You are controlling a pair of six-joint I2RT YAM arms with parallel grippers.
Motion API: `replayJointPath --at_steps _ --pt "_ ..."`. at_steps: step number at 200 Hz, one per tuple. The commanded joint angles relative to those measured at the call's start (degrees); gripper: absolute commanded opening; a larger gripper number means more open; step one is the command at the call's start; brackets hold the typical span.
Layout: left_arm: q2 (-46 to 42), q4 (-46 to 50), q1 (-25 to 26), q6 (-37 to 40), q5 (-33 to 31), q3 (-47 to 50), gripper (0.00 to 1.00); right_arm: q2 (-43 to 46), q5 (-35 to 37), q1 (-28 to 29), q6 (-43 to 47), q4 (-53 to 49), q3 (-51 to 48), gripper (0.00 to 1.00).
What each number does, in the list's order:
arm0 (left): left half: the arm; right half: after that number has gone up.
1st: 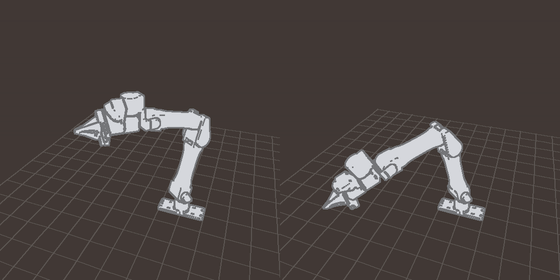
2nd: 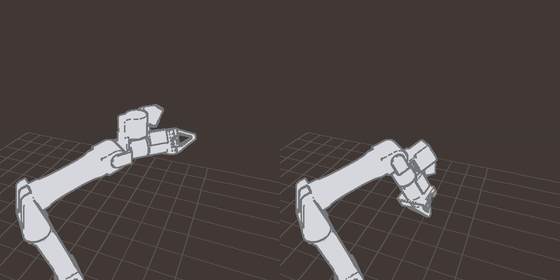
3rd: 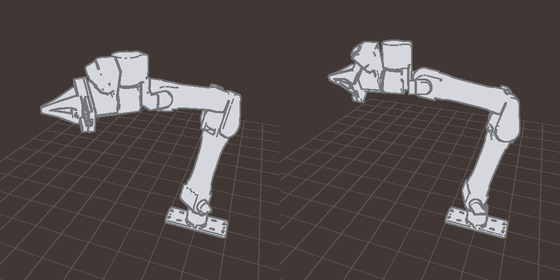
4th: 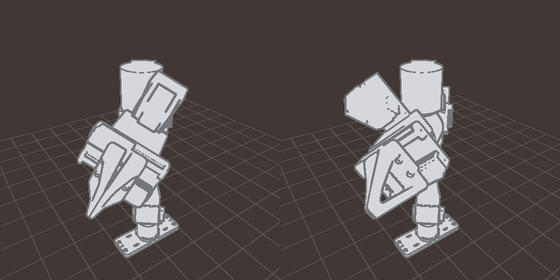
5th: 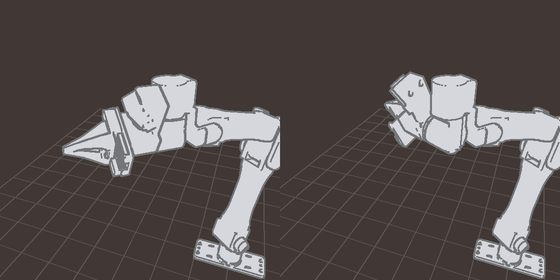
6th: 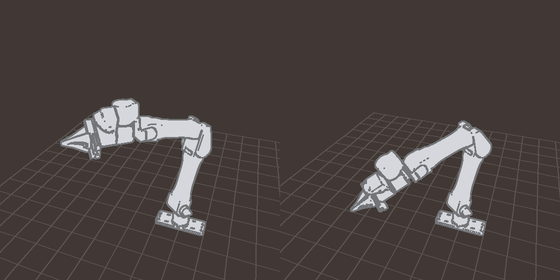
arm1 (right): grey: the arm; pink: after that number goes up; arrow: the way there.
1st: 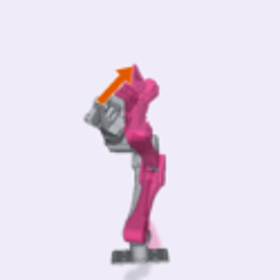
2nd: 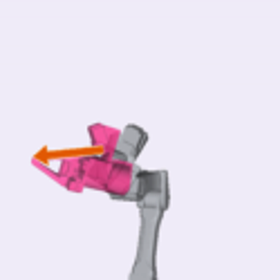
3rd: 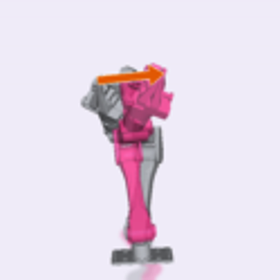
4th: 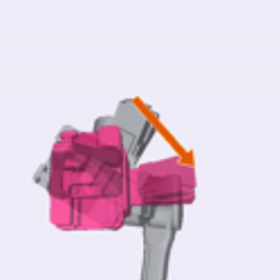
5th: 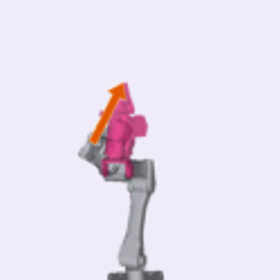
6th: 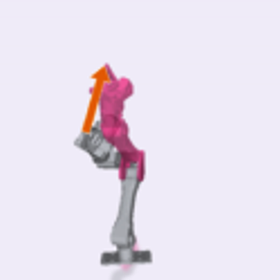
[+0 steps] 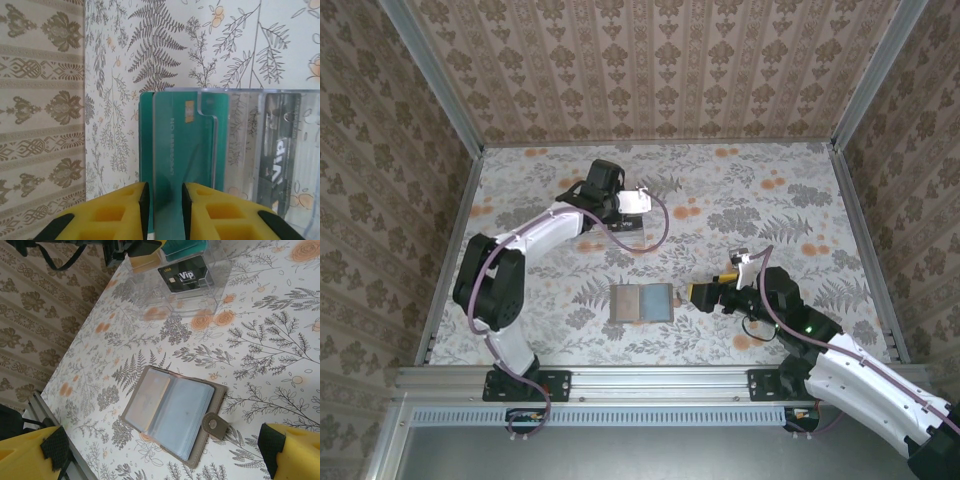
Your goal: Take the credit cards out of the card holder
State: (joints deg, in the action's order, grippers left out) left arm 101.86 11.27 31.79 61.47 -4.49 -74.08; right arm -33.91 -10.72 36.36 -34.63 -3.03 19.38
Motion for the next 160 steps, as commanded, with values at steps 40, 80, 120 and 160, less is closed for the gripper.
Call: replayJointPath --at_steps 40,80,120,160 --pt "-0.39 0.85 -1.02 -4.43 0.02 -2.67 0.33 -0.17 0.93 -0.24 0.7 1.32 -0.57 1.0" --pt "-5.45 -0.87 -1.12 -13.4 -0.51 -1.69 0.49 -1.14 1.04 -0.24 1.12 1.12 -0.22 1.0" --pt "-14.73 -2.58 -0.94 -33.34 -1.99 2.34 0.75 -4.2 0.74 0.27 1.91 0.66 1.19 1.0" --pt "-25.37 -0.15 -1.16 -58.71 -5.46 7.0 0.79 -11.05 4.37 5.07 3.37 0.06 4.47 0.86"
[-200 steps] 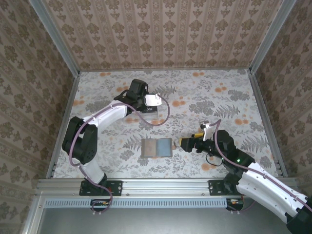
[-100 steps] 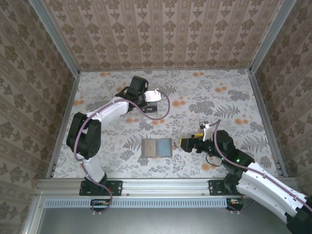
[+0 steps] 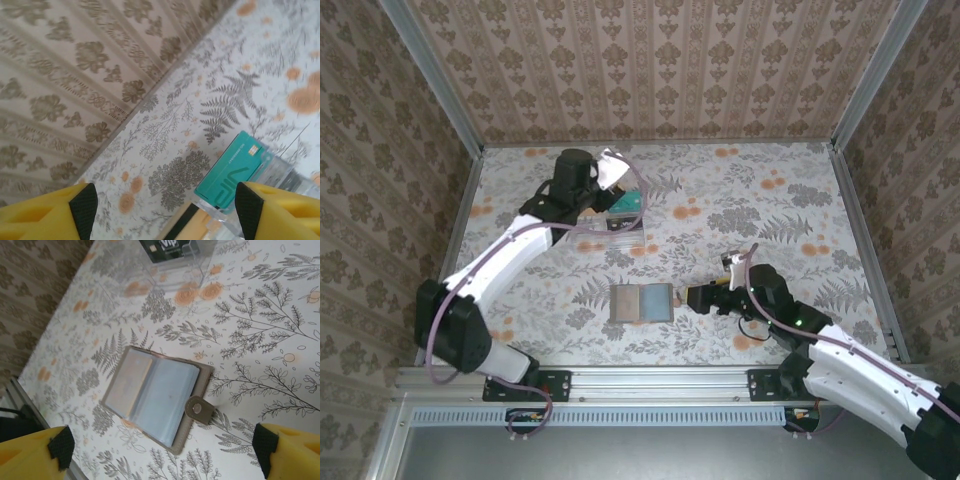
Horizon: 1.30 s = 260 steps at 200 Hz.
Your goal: Take the credit cards out of the card holder
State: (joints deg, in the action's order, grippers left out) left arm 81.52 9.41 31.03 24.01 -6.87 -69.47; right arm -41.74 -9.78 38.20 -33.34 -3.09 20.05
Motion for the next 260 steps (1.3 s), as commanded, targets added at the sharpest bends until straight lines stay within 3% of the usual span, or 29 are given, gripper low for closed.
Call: replayJointPath --at_steps 1,27,43,71,106,159,211,260 --pt "-5.21 1.95 -0.42 -21.88 -3.11 2.49 0.79 -3.42 3.62 3.39 2.15 0.07 3.91 0.86" --pt "-11.09 10.11 -0.62 -37.67 -2.97 5.38 0.78 -10.19 9.06 9.93 3.61 -0.92 7.87 0.7" --pt "-15.51 11.53 -0.62 -45.83 0.22 10.75 0.72 -15.15 11.01 12.48 3.6 -1.04 10.3 0.62" --pt "-21.92 8.61 0.23 -55.01 6.97 21.96 0.59 -22.89 12.04 14.63 2.28 0.34 12.93 0.46" --pt "-25.26 6.33 4.73 -63.82 10.0 31.35 0.53 -30.6 15.75 15.37 0.52 -1.5 15.64 0.31" --pt "-22.66 -3.23 14.15 -73.38 7.53 42.05 0.51 -37.54 17.57 15.15 -1.82 -1.07 15.97 0.27" --pt "-16.31 -7.81 16.21 -75.37 9.17 44.68 0.46 -43.52 18.1 15.08 -2.47 0.6 15.46 0.29" --pt "-12.12 -8.18 16.51 -75.03 9.64 43.66 0.45 -46.16 16.82 15.08 -3.44 2.5 15.18 0.24"
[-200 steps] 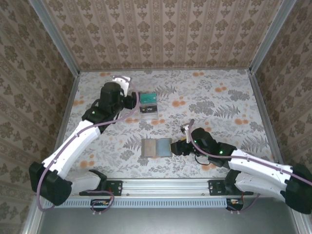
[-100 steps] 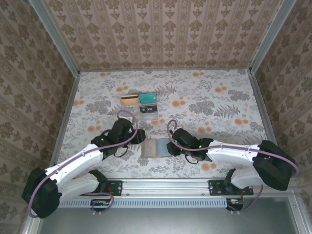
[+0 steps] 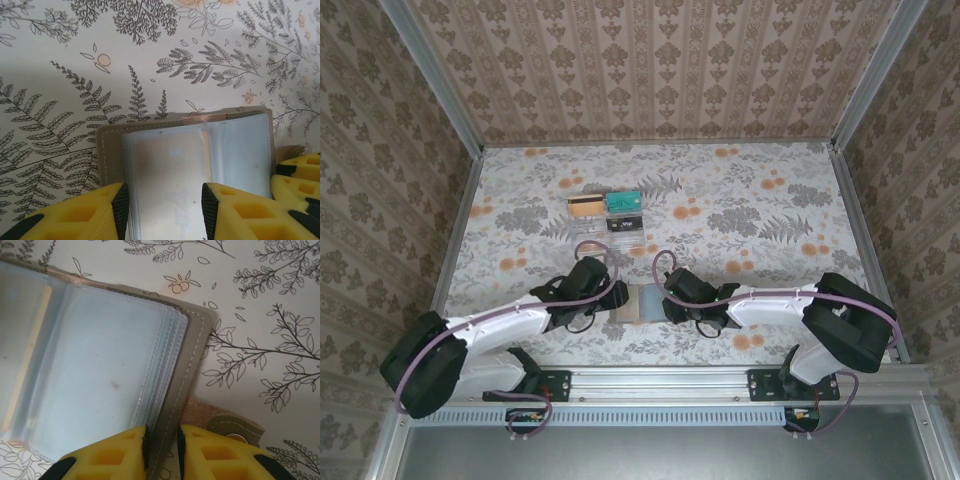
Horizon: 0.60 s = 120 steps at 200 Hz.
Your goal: Take the credit cards out of the card holder
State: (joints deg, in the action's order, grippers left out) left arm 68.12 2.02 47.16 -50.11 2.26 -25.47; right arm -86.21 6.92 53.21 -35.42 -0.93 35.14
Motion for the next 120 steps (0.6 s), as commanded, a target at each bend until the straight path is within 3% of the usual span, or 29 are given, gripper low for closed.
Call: replayJointPath --at_steps 1,120 --pt "1.3 -0.7 0.39 -0.89 0.44 -0.4 0.44 -1.68 0.12 0.06 -1.39 0.33 0.1 0.24" --pt "3.69 -1.77 1.11 -1.92 2.21 0.68 0.44 -1.03 -0.11 0.08 -1.76 0.22 -0.13 0.23"
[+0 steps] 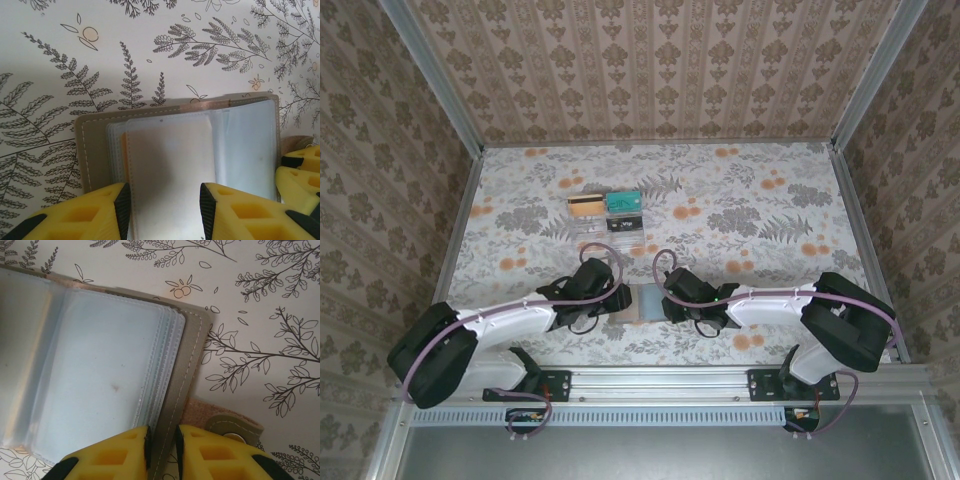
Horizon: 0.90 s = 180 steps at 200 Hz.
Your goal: Take the credit cards out of the card holder
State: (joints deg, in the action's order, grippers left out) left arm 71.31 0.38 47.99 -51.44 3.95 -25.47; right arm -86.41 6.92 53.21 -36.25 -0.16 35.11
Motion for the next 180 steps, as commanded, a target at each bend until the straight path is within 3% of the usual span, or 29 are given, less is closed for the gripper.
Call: replayJointPath --at_steps 1,50,112,180 --pt "0.5 -0.08 0.32 -0.59 0.49 0.64 0.44 -0.85 -0.13 0.07 -0.93 -0.5 -0.12 0.23" --pt "0.49 0.2 0.35 -0.5 0.47 0.49 0.44 -0.86 -0.34 0.07 -1.02 -0.47 -0.11 0.23" --pt "4.42 -9.6 0.71 -0.5 7.84 0.8 0.44 -1.08 -0.79 0.08 -1.28 -0.1 -0.04 0.23" --pt "3.64 -11.7 2.37 -0.02 8.92 -1.65 0.44 -0.68 -0.51 0.06 -1.72 0.25 -0.66 0.24"
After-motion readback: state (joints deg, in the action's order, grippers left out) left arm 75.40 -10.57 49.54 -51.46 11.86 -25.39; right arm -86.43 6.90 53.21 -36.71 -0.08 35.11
